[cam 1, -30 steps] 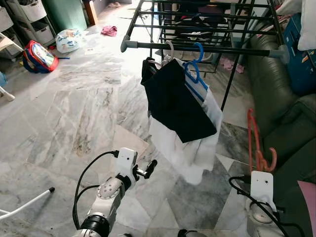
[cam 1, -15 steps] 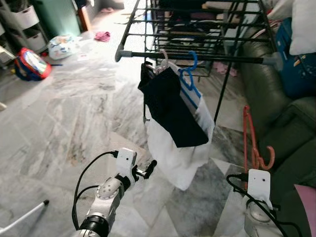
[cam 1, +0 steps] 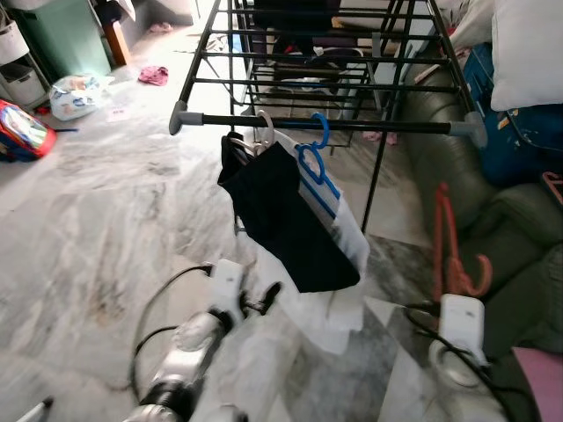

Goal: Hang hanger

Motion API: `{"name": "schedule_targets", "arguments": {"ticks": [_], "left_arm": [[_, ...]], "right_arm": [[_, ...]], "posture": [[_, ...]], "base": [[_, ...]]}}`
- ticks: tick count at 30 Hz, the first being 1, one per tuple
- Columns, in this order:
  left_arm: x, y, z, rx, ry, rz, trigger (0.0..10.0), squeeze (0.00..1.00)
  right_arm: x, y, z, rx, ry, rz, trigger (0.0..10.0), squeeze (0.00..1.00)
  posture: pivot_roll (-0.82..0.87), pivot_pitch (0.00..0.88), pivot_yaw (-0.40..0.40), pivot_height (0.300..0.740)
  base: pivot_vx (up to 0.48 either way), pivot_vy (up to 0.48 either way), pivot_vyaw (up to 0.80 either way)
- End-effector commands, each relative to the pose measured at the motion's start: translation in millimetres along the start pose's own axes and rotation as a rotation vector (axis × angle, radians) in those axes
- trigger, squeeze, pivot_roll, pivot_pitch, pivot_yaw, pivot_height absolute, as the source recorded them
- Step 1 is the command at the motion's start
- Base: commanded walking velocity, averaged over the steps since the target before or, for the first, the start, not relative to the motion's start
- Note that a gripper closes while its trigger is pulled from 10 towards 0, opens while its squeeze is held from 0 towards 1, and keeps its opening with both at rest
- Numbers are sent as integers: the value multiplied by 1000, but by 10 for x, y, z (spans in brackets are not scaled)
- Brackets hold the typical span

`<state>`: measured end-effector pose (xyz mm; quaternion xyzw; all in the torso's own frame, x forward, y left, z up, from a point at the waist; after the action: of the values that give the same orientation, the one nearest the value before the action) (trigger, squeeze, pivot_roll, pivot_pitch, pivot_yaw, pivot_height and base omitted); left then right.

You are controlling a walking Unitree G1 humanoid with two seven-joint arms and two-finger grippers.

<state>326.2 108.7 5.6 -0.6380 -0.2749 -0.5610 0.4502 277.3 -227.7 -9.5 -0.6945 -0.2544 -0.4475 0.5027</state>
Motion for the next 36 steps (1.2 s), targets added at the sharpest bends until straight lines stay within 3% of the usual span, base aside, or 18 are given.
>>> {"name": "schedule_targets", "arguments": {"ticks": [1, 7, 8, 11, 20, 30, 33, 36], "left_arm": [[6, 32, -100, -21, -9, -5, 10000, 0], [5, 32, -100, -21, -10, -4, 10000, 0], [-16, 30, -85, -7, -7, 10, 10000, 0], [-33, 30, -79, 1, -5, 21, 10000, 0], [-40, 28, -76, 3, 0, 27, 10000, 0], [-30, 8, -52, 6, 33, 21, 10000, 0], [3, -9, -31, 2, 57, 6, 10000, 0], [33, -21, -21, 0, 62, -10, 10000, 0]], "right_arm": [[-57, 5, -122, -31, -9, 20, 10000, 0], [-61, 6, -108, -23, -15, 22, 10000, 0], [-25, 21, 70, 93, -42, 23, 10000, 0], [28, 38, 170, 168, -51, 20, 10000, 0], [52, 67, 160, 184, -54, 28, 10000, 0], [317, 111, 342, 287, -40, 0, 10000, 0], [571, 216, 445, 311, -47, -23, 10000, 0], [670, 268, 488, 320, -77, -31, 10000, 0]], "posture": [[-86, 149, 11, 740], [-86, 148, 10, 740], [-84, 147, 12, 740], [-84, 148, 13, 740], [-81, 152, 15, 740], [-71, 174, 26, 740], [-55, 189, 32, 740], [-46, 196, 32, 740]], "base": [[307, 0, 0], [308, 0, 0], [0, 0, 0], [0, 0, 0], [0, 0, 0], [0, 0, 0], [0, 0, 0], [0, 0, 0]]}}
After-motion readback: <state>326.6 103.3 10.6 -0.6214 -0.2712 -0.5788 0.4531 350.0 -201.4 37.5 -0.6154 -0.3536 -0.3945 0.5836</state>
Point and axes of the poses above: a point about 5 cm out from each wrist's last joint towards the gripper, its own y axis pointing out of the wrist towards the gripper, its own x axis along the axis of the wrist's last joint, z = x × y, the point moved 4 cm from there along y, pointing out of the wrist towards the gripper, and after that the axes turned 9 degrees about y, right-handed, at the moved point
